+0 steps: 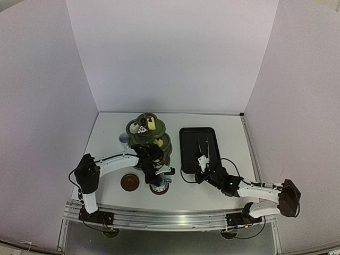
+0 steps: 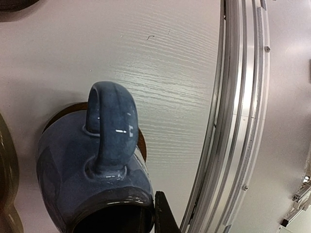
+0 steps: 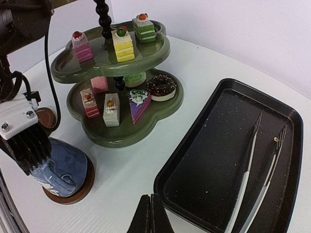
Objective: Serve the afternoon tea
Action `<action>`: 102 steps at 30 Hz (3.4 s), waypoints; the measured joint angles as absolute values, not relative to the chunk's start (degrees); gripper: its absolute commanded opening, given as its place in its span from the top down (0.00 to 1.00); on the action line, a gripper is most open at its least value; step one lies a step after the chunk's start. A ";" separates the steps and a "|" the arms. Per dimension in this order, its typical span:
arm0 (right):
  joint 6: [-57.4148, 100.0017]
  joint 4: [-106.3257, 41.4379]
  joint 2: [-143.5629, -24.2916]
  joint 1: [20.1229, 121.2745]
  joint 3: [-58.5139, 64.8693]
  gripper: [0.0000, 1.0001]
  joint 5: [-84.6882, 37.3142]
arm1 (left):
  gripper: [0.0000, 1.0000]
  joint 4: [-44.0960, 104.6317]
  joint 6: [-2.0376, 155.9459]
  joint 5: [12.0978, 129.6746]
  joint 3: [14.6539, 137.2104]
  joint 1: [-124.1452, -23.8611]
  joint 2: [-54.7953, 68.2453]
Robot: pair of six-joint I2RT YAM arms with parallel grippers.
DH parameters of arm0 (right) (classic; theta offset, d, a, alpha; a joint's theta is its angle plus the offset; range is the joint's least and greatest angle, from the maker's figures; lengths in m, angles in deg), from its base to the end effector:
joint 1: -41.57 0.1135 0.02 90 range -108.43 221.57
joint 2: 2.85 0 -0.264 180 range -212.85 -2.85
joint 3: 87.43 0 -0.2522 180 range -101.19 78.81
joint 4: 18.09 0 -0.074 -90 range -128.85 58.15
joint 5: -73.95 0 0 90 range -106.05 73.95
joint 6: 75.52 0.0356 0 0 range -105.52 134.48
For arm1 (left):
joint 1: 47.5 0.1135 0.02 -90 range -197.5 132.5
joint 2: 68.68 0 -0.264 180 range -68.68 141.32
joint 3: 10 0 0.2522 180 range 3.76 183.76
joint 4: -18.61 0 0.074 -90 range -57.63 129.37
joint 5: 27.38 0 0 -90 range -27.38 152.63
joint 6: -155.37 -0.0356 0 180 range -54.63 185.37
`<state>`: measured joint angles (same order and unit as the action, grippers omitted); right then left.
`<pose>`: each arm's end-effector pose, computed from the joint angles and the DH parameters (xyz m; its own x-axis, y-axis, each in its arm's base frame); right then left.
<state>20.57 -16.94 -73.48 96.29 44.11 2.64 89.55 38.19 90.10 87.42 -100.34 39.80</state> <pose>0.1633 0.2110 0.2287 -0.2697 -0.2072 -0.9404 -0.5752 0.8179 -0.0153 0.2079 -0.3015 0.2109 -0.1914 0.9235 -0.3325 0.9367 0.0707 -0.3429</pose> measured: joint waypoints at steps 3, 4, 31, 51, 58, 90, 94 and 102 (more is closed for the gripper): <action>20.59 -16.94 -73.48 96.16 44.11 1.00 2.26 | 1.00 89.46 37.00 90.17 87.44 -100.34 39.91; 20.59 -16.95 -73.48 96.13 44.11 1.00 2.14 | 1.00 89.48 36.61 90.24 87.44 -100.34 39.94; 20.70 -20.53 -73.48 95.84 42.60 0.82 -0.23 | 0.25 89.48 36.78 89.32 89.49 -100.37 39.60; 26.34 -33.68 -79.09 84.65 25.63 0.29 -3.46 | 0.17 91.77 35.21 79.63 96.21 -84.01 13.63; 29.62 -37.18 -80.34 83.66 23.05 0.28 -3.56 | 0.14 91.74 36.63 75.60 97.47 -64.51 9.73; 35.48 -49.85 -81.17 83.66 17.47 0.28 -0.98 | 0.86 95.81 26.62 78.29 129.71 -56.16 67.51; 35.34 -49.94 -81.17 83.66 17.10 0.28 -0.80 | 1.00 96.07 27.39 78.60 129.65 -56.18 67.55; 34.64 -49.98 -81.57 83.66 17.07 0.28 -0.56 | 1.00 95.95 35.36 78.23 120.15 -55.41 61.48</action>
